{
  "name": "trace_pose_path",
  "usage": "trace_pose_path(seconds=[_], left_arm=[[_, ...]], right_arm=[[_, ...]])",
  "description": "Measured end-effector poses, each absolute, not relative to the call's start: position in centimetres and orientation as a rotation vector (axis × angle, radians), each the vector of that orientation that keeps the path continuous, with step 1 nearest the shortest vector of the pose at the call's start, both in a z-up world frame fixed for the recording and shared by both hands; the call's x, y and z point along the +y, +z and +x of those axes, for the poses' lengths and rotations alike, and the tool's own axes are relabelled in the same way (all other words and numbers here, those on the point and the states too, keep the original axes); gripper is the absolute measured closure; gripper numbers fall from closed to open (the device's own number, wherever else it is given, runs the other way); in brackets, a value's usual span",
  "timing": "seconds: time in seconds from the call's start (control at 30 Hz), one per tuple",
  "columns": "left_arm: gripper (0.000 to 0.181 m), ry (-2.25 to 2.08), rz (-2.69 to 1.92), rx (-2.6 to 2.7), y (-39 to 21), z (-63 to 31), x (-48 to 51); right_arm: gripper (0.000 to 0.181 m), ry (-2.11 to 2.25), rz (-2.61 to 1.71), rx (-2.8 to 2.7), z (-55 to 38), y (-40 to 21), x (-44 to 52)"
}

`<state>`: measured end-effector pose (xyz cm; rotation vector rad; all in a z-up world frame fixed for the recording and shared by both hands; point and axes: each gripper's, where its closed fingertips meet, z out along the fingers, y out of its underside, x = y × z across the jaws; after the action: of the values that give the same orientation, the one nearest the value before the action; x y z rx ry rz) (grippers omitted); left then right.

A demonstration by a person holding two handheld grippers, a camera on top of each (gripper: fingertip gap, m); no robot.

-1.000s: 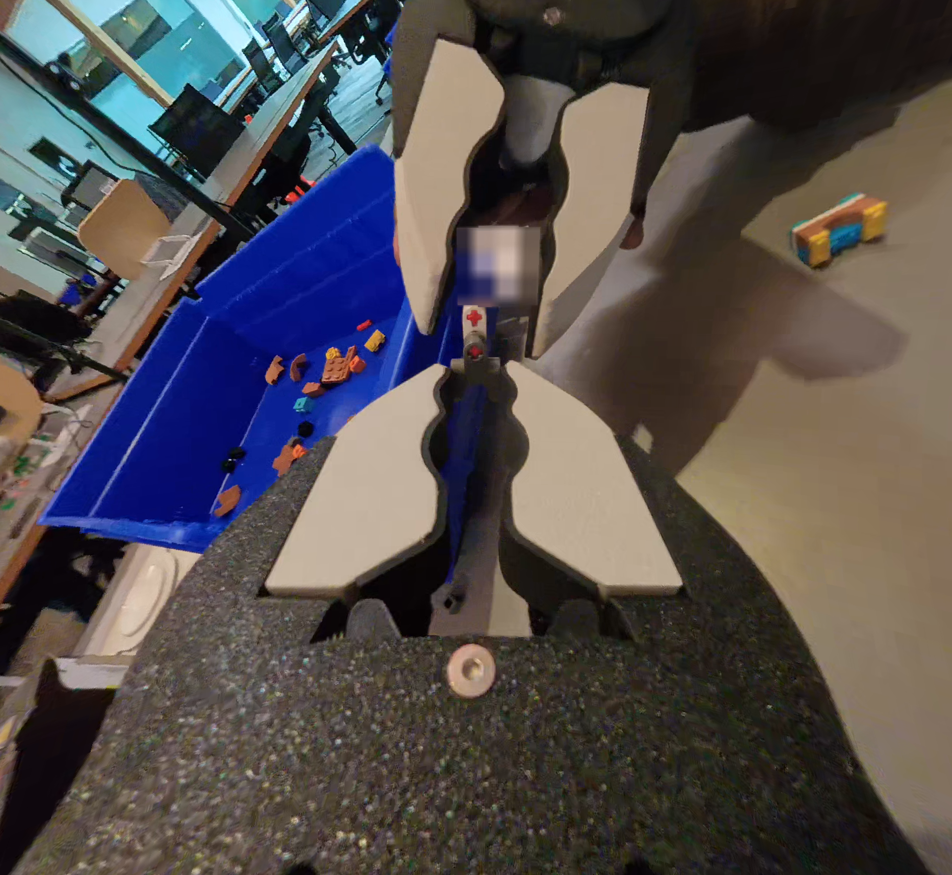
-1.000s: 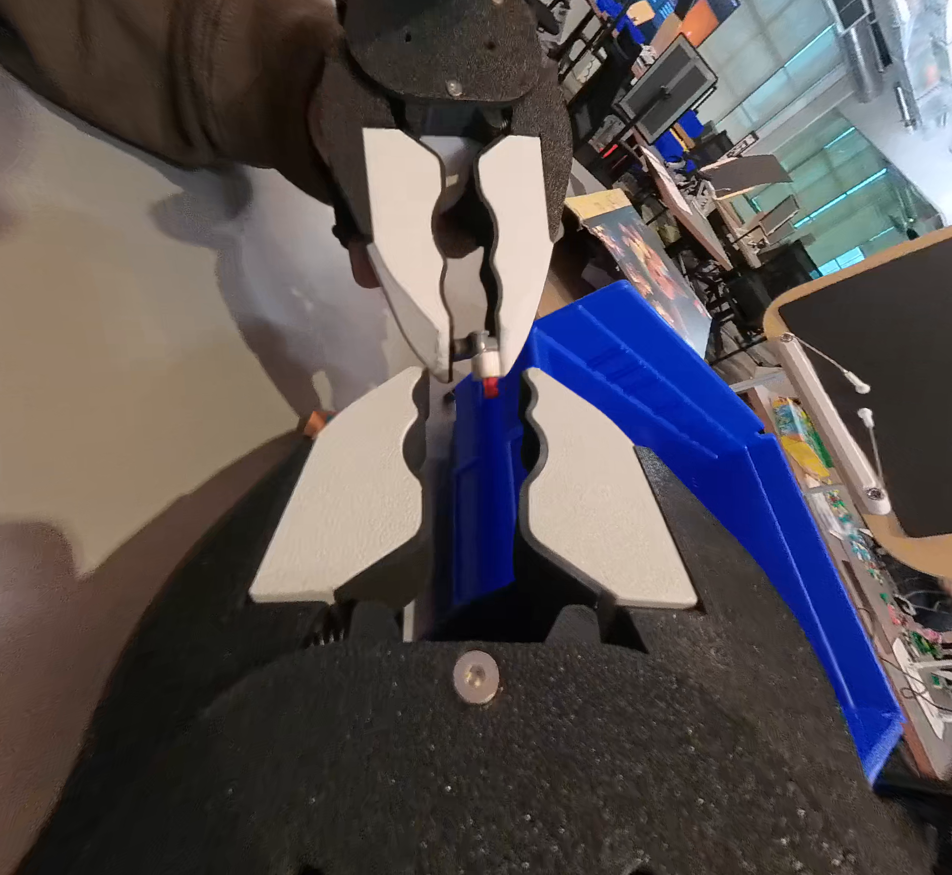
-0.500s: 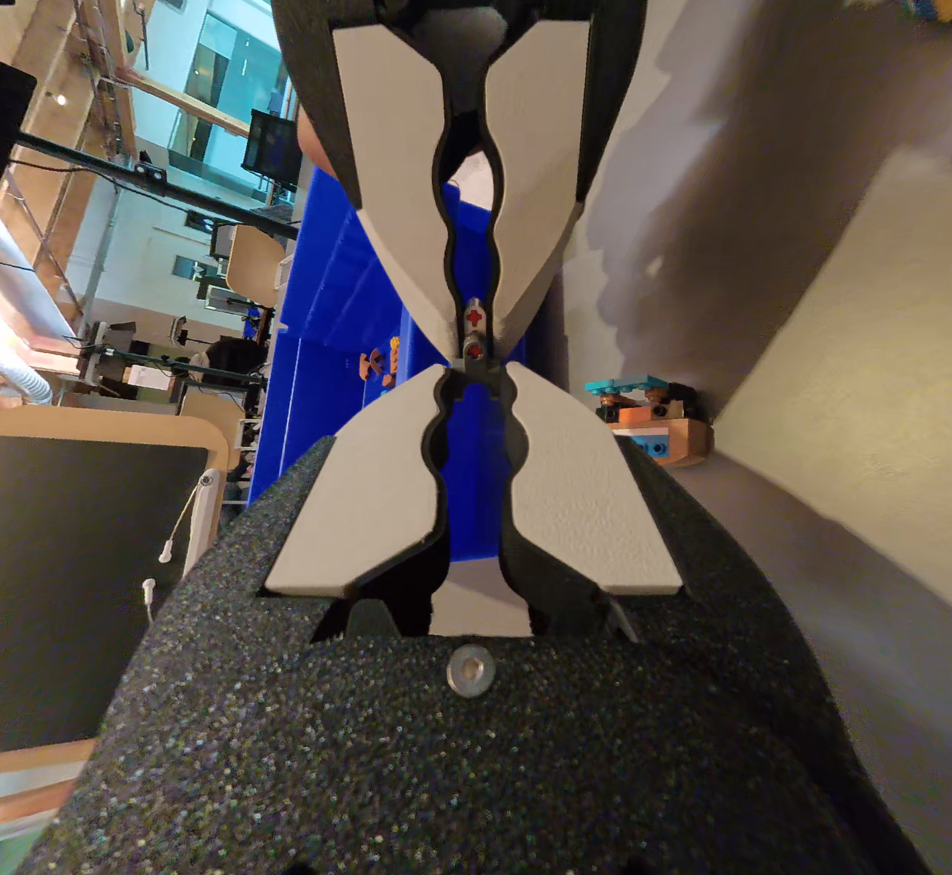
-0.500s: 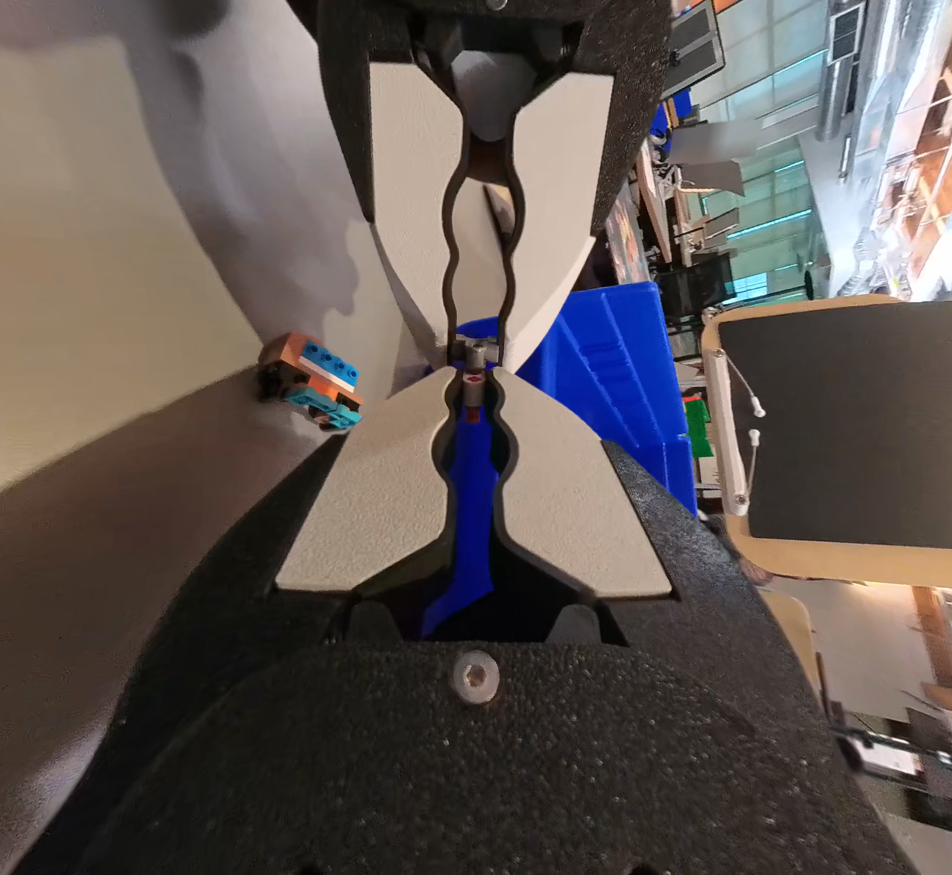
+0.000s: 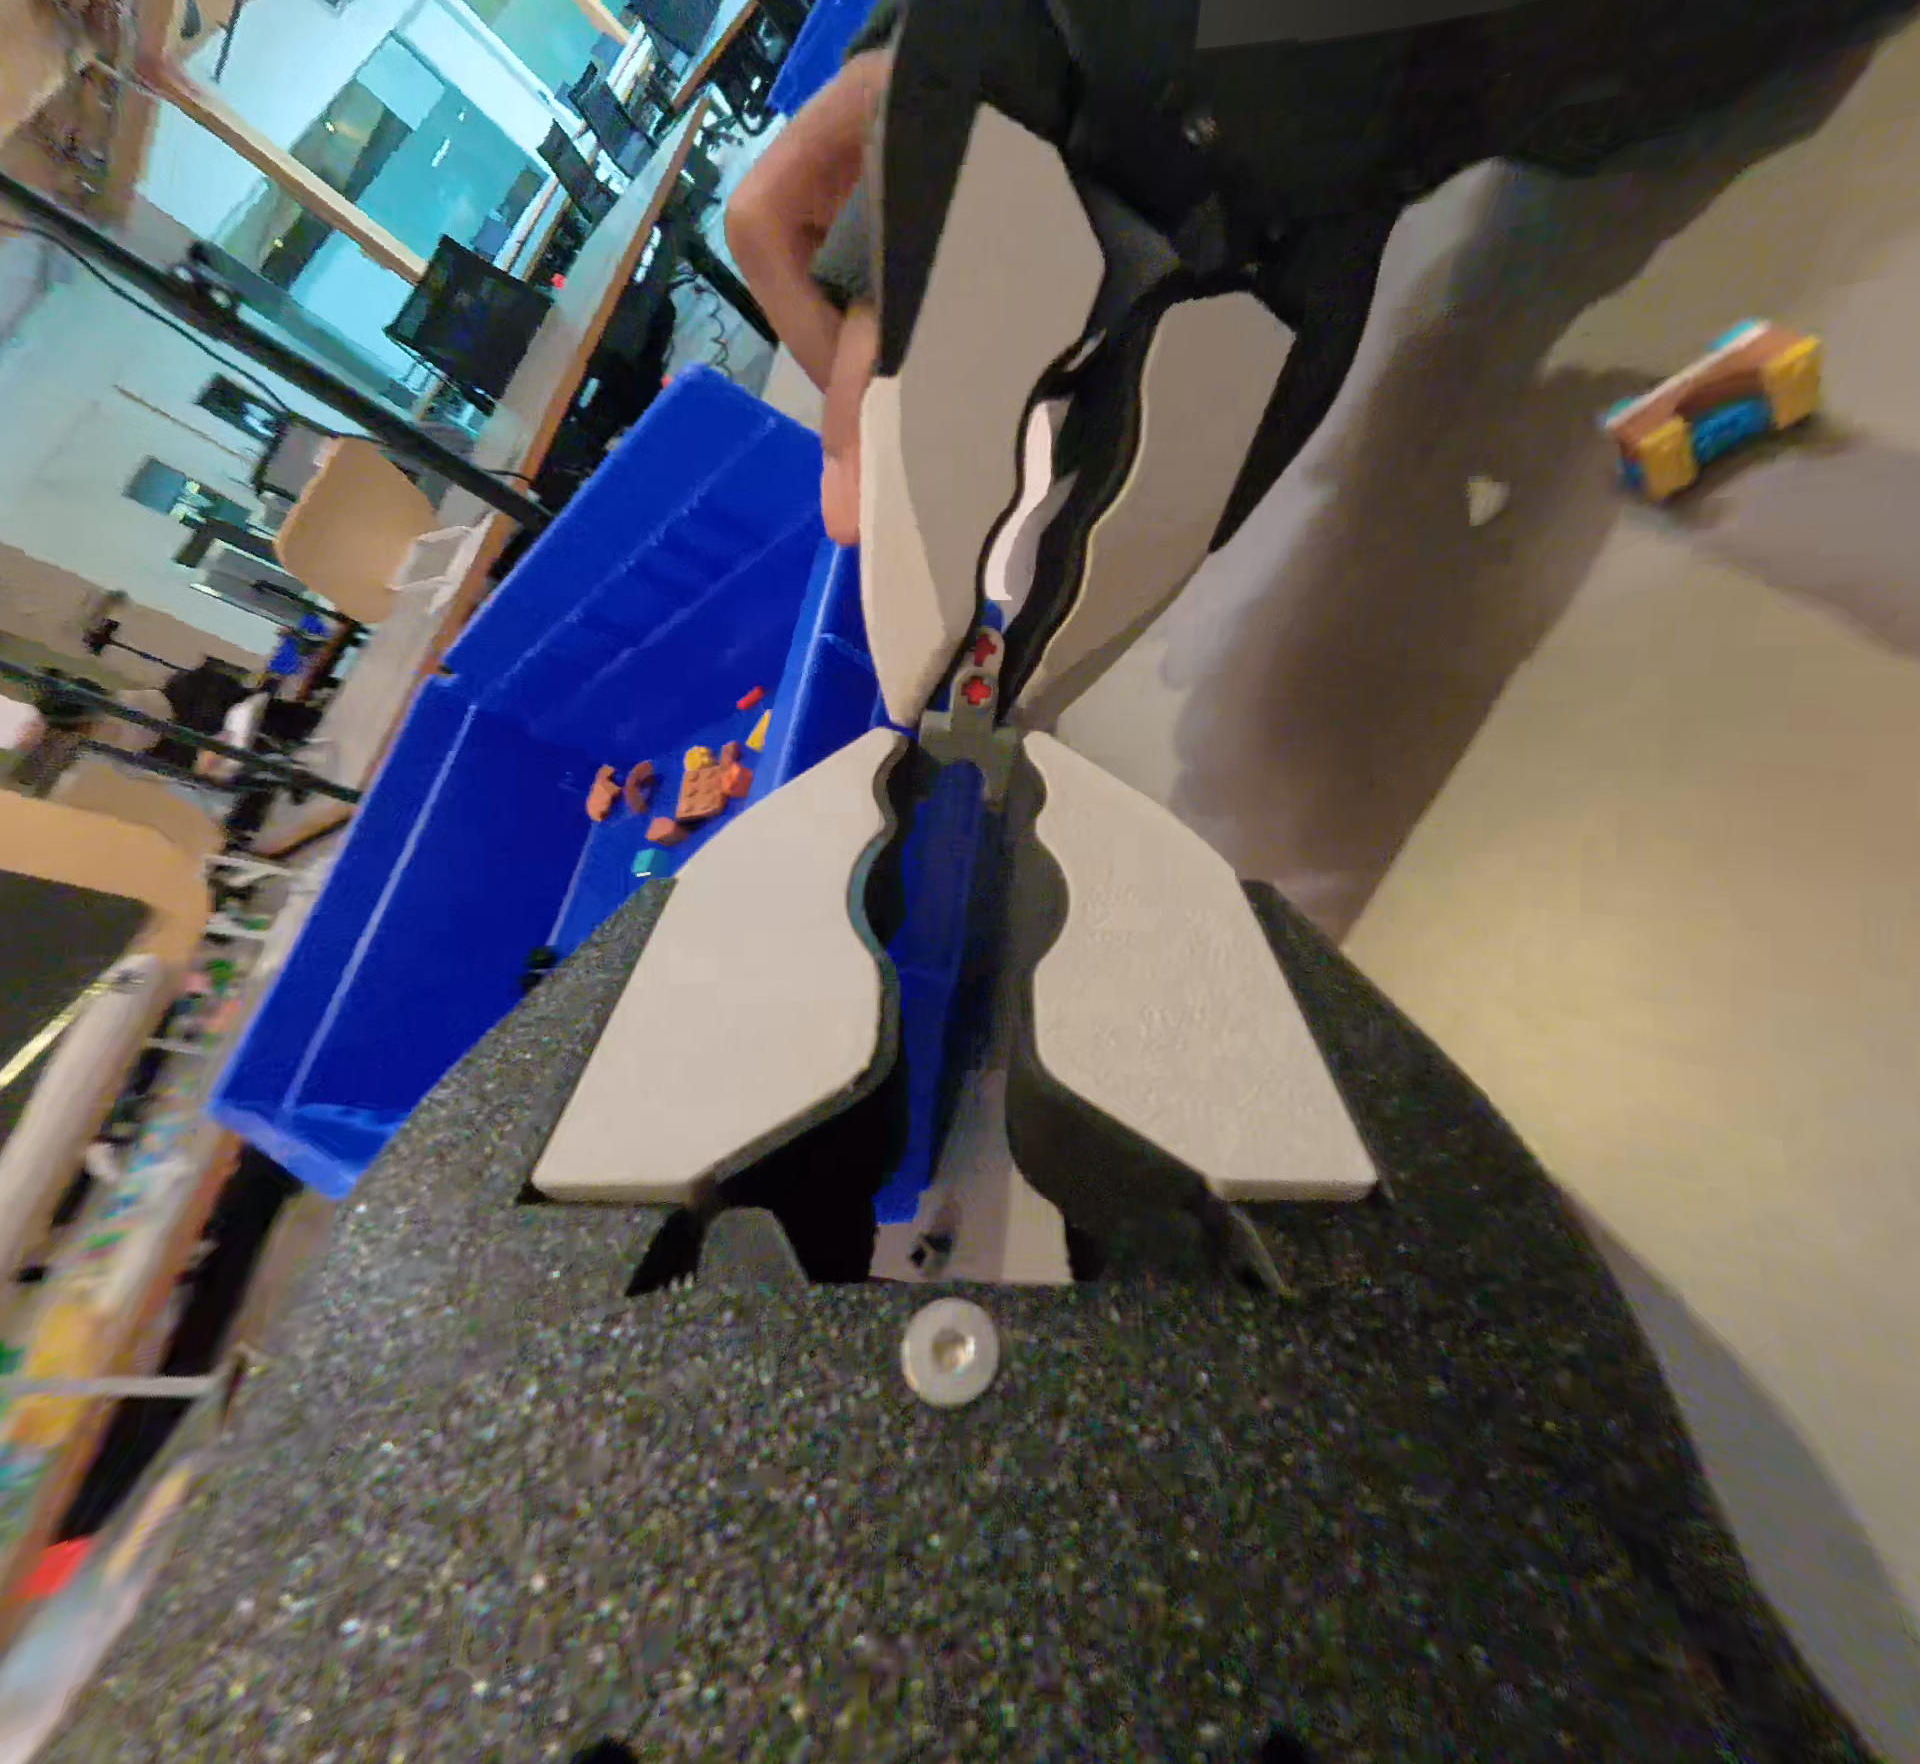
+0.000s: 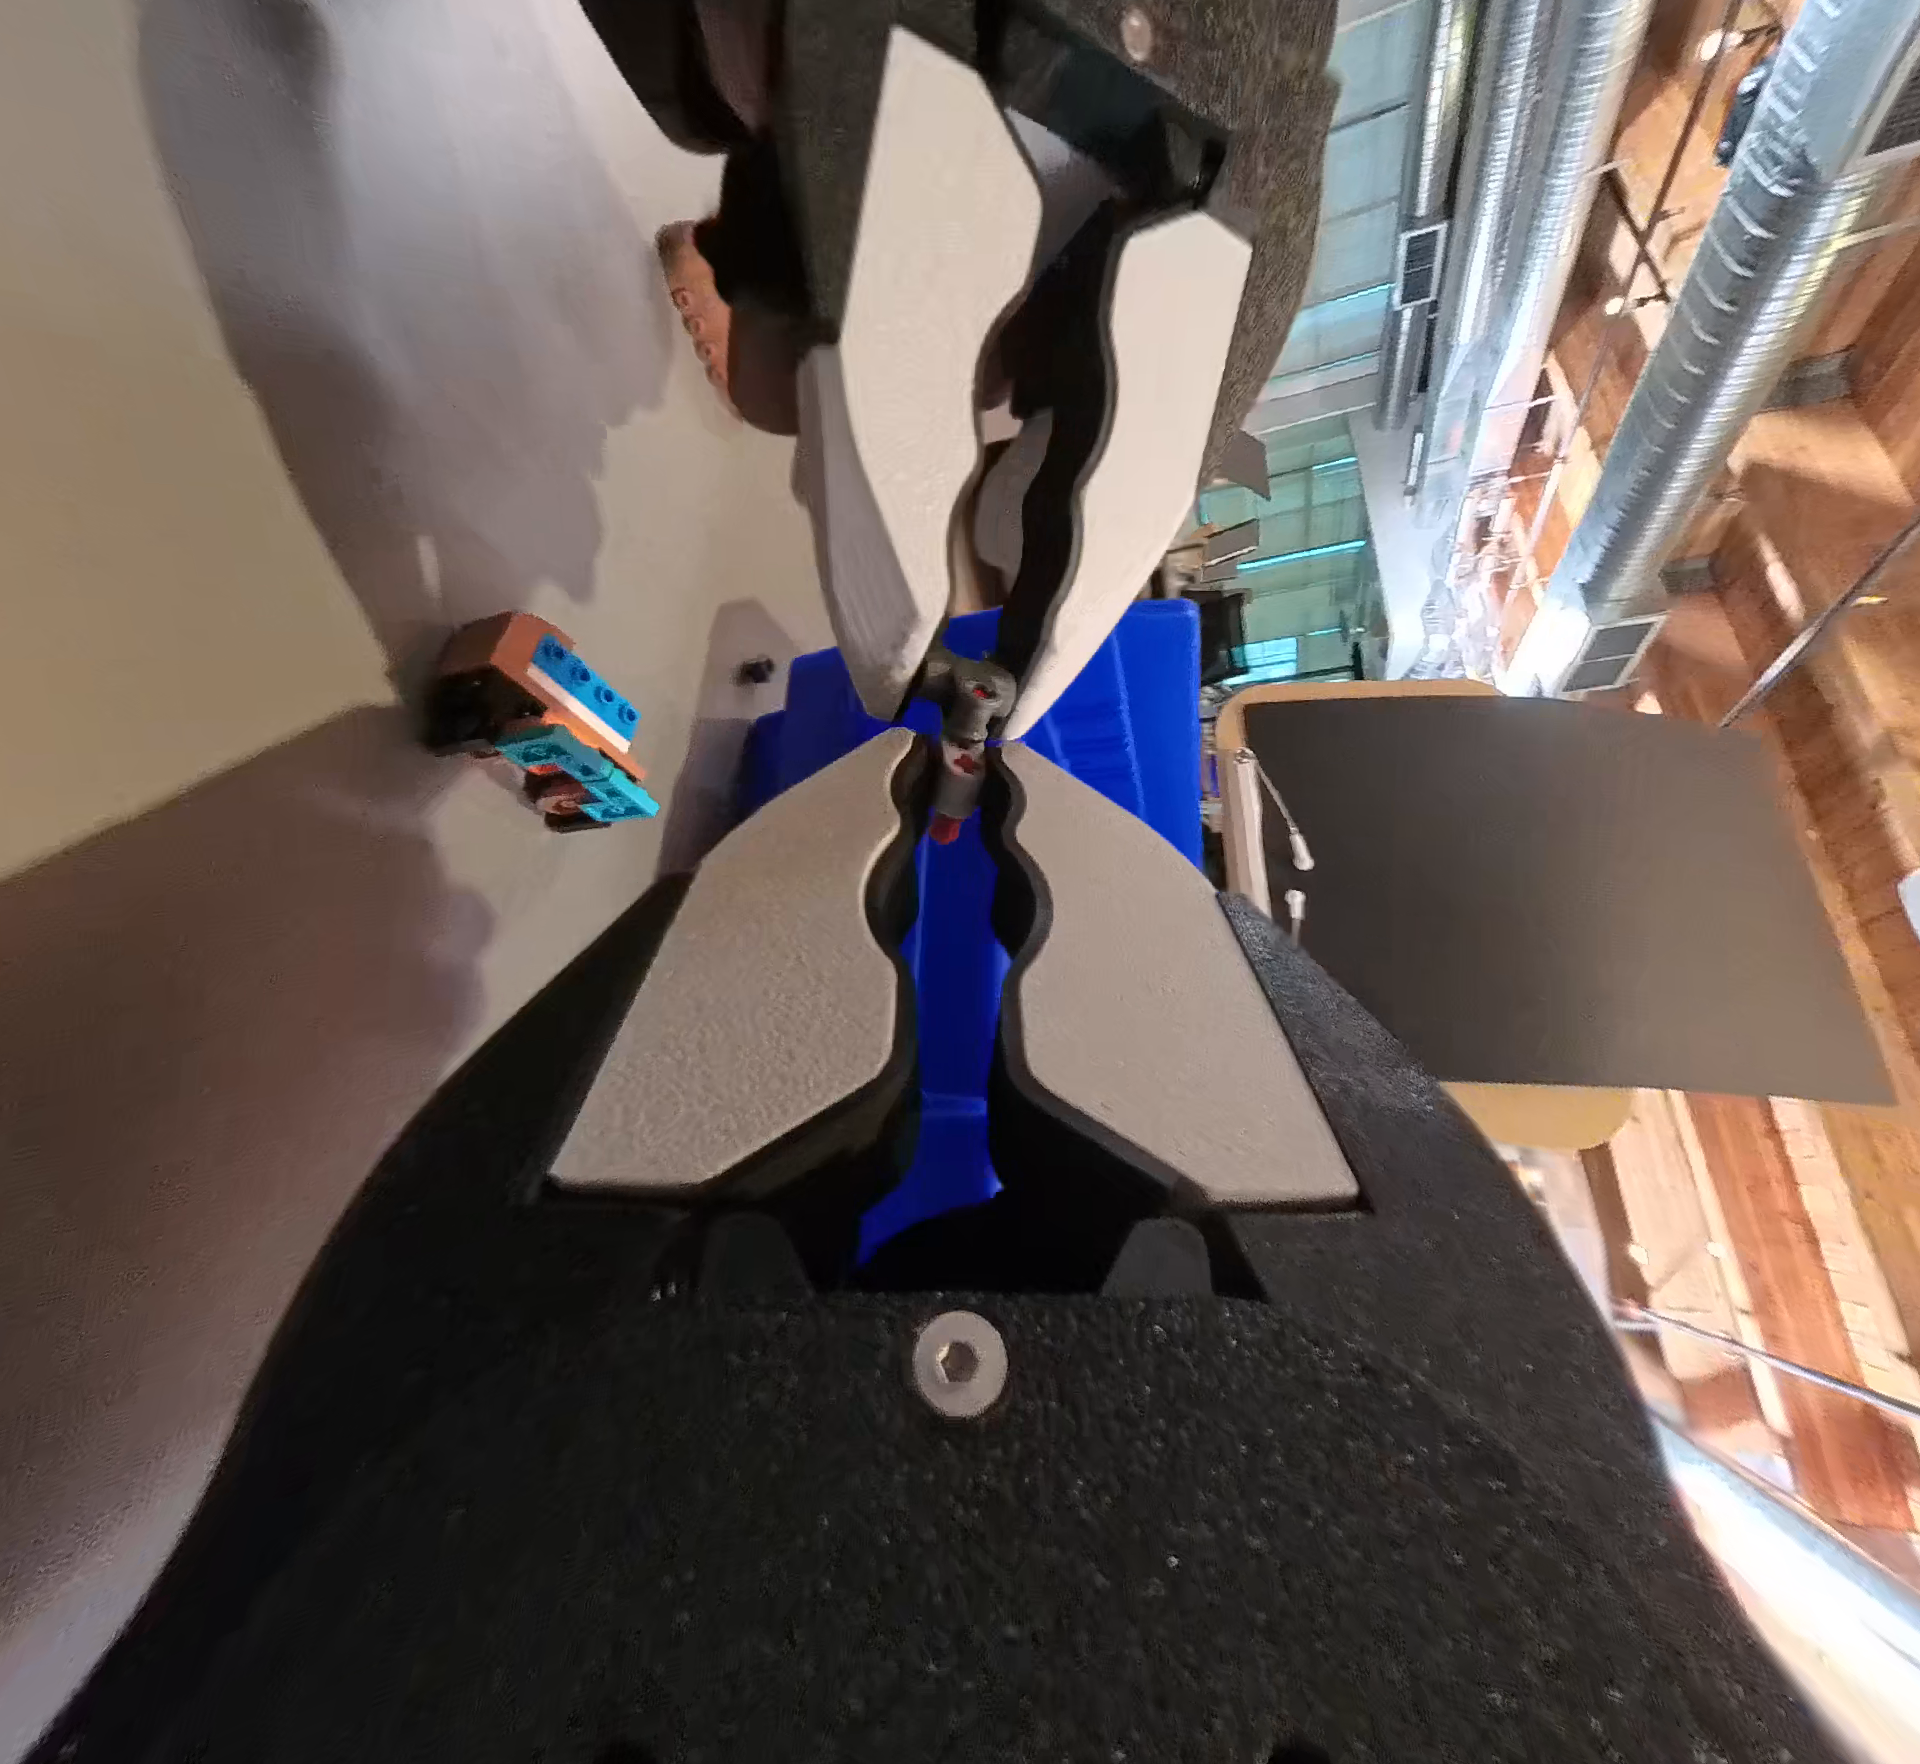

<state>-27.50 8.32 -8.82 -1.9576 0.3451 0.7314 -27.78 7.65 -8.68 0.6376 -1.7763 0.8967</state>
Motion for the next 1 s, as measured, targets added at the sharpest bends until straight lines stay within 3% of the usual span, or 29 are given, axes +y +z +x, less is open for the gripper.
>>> trace_pose_path(seconds=[0.17, 0.43, 1.0], left_arm=[[0.163, 0.492, -1.922, 0.211, -8.6, -27.4, 8.4], [0.164, 0.619, -1.859, 0.34, -8.0, -26.3, 8.0], [0.166, 0.114, -1.765, 0.173, -7.4, -25.0, 7.8]], right_arm=[[0.17, 0.927, 0.6, -1.768, -27.8, -8.3, 7.8], [0.173, 1.429, 0.348, -2.152, -26.6, -8.3, 7.6], [0.173, 1.691, 0.146, -2.273, -25.5, -8.6, 7.0]])
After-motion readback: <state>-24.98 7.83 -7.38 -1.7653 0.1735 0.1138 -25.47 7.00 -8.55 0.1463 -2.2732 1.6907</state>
